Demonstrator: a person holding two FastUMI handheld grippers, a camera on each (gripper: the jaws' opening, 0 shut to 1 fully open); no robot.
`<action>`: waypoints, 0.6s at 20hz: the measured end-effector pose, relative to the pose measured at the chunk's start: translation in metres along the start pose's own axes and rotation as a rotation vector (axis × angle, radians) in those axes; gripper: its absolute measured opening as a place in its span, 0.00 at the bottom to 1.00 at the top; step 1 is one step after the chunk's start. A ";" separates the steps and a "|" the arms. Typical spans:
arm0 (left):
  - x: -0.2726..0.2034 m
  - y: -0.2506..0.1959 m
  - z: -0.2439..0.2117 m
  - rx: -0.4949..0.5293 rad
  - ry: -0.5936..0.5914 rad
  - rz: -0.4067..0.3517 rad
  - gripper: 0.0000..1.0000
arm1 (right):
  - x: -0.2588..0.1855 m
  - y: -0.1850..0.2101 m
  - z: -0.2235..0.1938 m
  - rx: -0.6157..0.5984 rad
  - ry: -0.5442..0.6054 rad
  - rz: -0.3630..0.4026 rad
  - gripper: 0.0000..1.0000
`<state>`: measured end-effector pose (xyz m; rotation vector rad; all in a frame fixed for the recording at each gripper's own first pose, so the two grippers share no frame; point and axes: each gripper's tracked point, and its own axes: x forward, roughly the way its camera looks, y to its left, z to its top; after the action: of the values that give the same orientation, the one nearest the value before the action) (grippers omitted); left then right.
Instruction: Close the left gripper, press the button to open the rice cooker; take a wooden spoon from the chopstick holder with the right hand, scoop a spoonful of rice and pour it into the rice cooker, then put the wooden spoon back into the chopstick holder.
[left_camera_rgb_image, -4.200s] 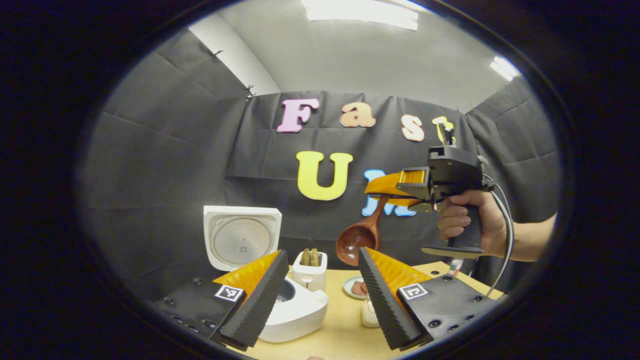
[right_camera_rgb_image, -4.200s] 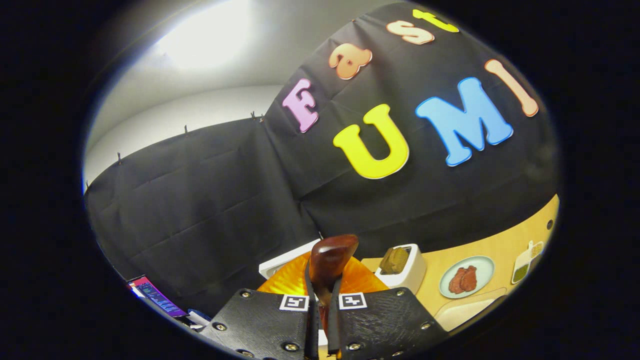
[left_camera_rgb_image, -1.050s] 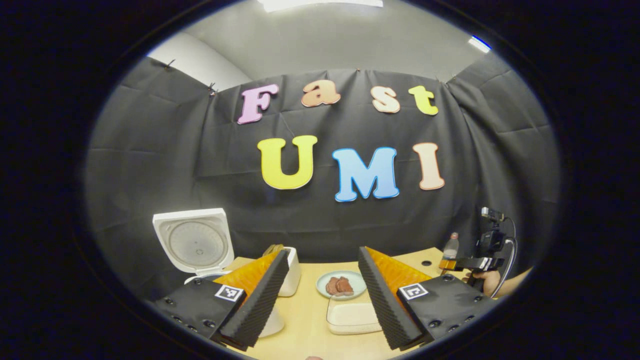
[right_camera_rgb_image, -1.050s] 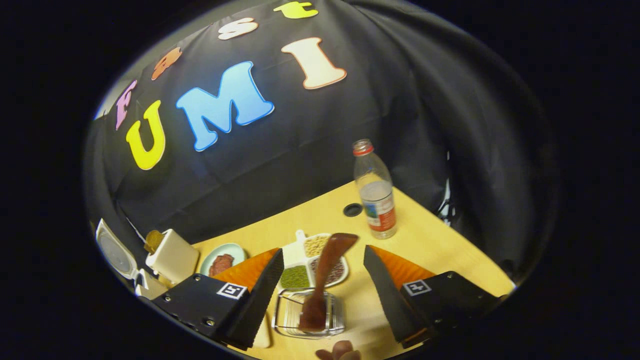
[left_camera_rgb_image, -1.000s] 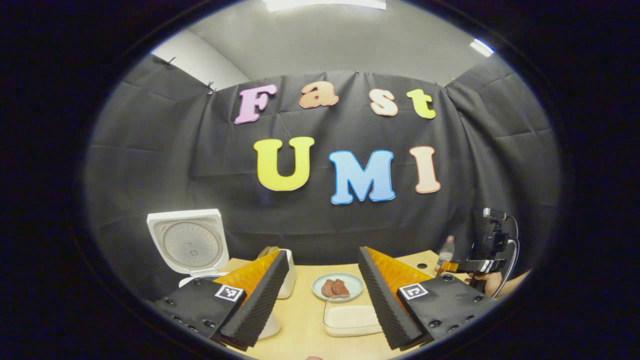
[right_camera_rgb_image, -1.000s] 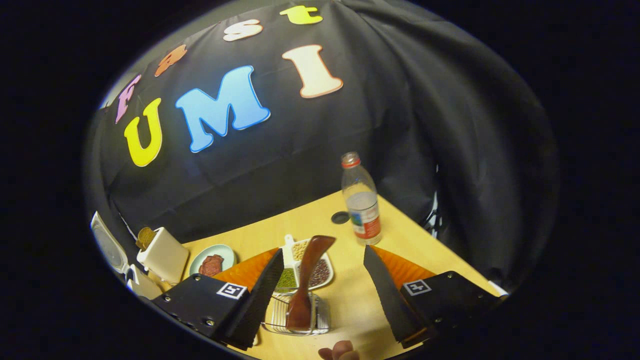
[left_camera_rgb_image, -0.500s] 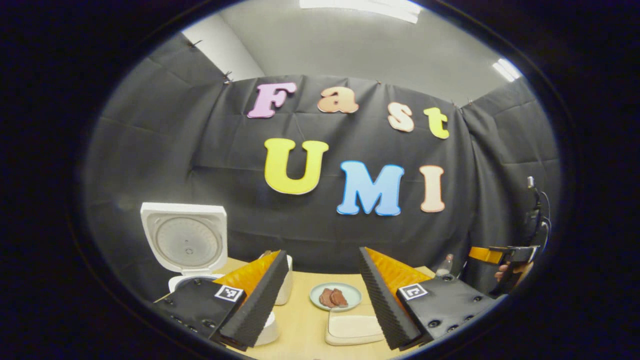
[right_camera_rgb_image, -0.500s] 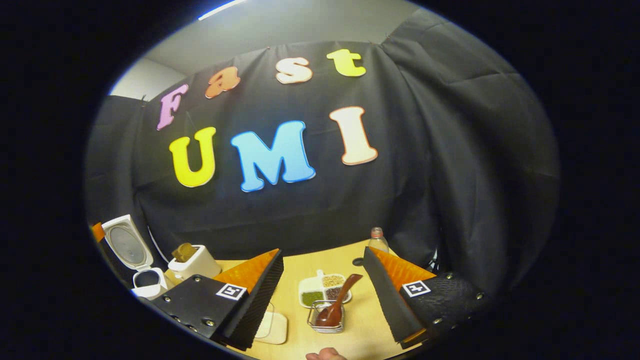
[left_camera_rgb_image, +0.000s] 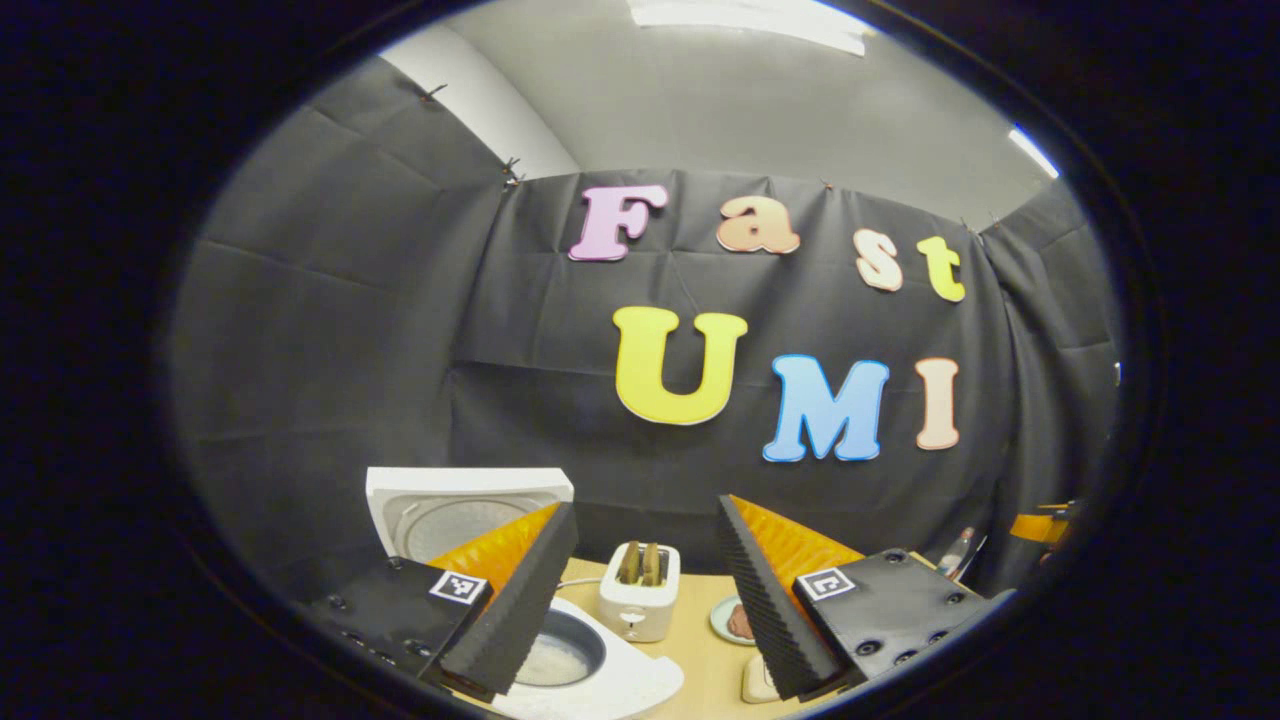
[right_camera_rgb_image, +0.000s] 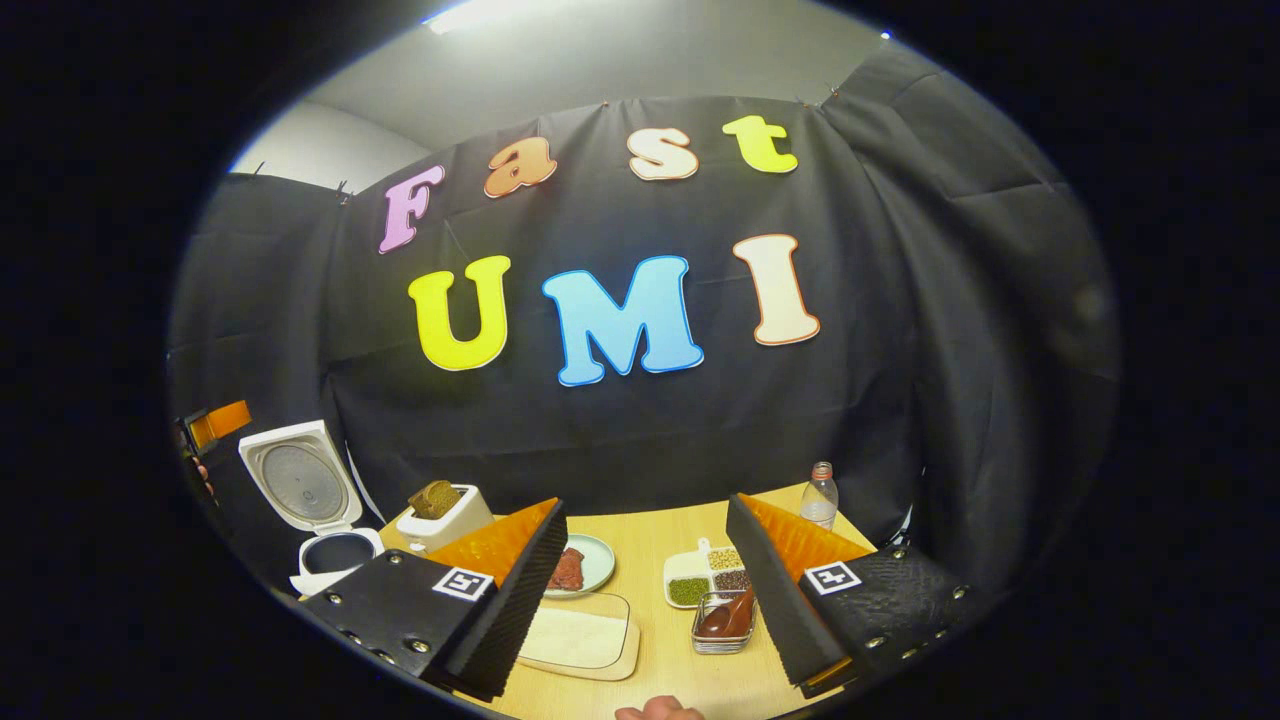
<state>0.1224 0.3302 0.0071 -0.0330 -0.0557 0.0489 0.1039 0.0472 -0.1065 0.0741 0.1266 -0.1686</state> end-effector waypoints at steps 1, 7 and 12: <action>0.007 0.013 0.005 -0.004 -0.007 0.018 0.98 | 0.000 0.002 0.001 -0.001 -0.002 -0.003 0.97; 0.072 0.081 0.039 0.001 -0.009 0.105 0.98 | 0.000 0.003 -0.004 -0.003 0.021 -0.015 0.97; 0.126 0.134 0.021 0.057 0.038 0.187 0.97 | 0.003 -0.006 -0.008 -0.038 0.041 -0.041 0.98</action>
<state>0.2402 0.4711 0.0301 0.0183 -0.0133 0.2371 0.1052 0.0418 -0.1147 0.0366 0.1722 -0.2051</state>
